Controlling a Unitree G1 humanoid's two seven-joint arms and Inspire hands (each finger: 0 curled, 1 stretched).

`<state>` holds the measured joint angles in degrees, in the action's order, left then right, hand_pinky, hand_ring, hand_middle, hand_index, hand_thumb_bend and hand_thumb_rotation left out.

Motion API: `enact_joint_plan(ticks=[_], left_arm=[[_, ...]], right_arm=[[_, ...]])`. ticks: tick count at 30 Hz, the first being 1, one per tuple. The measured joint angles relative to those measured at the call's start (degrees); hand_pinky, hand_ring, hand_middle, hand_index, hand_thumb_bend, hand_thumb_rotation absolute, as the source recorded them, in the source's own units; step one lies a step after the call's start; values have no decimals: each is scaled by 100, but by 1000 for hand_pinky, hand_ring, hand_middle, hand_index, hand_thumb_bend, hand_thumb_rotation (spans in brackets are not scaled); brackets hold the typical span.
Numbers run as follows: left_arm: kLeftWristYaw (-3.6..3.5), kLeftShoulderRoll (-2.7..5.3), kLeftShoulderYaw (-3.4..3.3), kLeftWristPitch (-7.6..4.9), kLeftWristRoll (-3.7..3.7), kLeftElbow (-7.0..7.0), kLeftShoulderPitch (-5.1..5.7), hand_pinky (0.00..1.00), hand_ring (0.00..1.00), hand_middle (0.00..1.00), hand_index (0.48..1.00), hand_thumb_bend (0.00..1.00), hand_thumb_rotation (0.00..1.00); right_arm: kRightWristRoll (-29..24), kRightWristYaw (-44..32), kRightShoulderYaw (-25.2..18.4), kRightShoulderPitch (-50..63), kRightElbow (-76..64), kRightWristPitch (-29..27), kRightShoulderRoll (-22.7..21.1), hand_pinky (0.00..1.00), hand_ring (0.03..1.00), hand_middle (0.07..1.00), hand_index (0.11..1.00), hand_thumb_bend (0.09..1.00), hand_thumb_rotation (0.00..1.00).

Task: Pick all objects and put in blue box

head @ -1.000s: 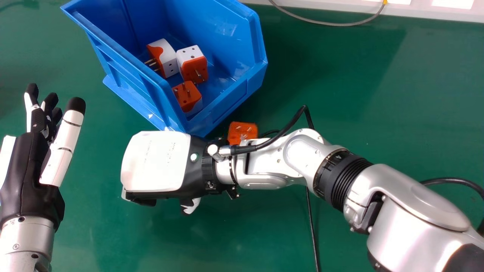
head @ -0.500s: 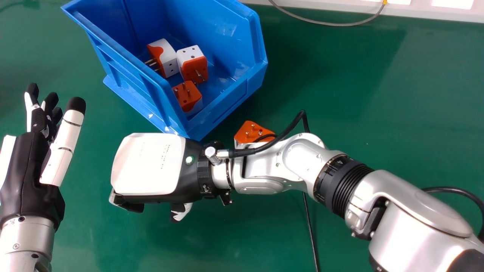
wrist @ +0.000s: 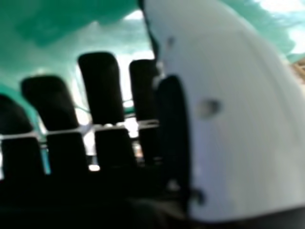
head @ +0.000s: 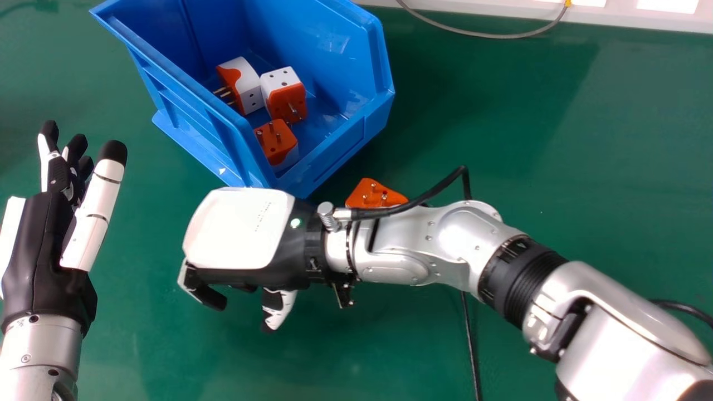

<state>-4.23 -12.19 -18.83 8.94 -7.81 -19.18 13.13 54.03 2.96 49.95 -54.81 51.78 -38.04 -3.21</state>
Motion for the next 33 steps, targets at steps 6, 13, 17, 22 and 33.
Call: enact_joint_plan(ticks=[6,13,17,22,33], left_arm=[[-55,-30,-13,-69,1,169,-58,1000,1000,1000,1000,562,757],[-88,-53,-56,-108,1,301,-114,1000,1000,1000,1000,564,760],[-102,-55,-62,-183,1,301,-111,1000,1000,1000,1000,563,760],[-139,-55,-63,-245,0,343,-117,1000,1000,1000,1000,560,759],[-172,-56,-75,-330,-1,424,-122,1000,1000,1000,1000,561,759]], right_arm=[[-643,-1012,-477,524,-938,254,-314,503,602,627,609,601,69],[-1105,-1206,-1045,1460,-2183,527,-712,702,793,796,759,729,255],[-1147,-1145,-1315,1966,-2831,603,-904,720,815,816,776,763,293],[-1356,-1122,-1566,2483,-3400,629,-1014,721,823,827,786,803,324],[-1777,-1166,-2047,3317,-4246,457,-1504,714,820,819,775,834,361]])
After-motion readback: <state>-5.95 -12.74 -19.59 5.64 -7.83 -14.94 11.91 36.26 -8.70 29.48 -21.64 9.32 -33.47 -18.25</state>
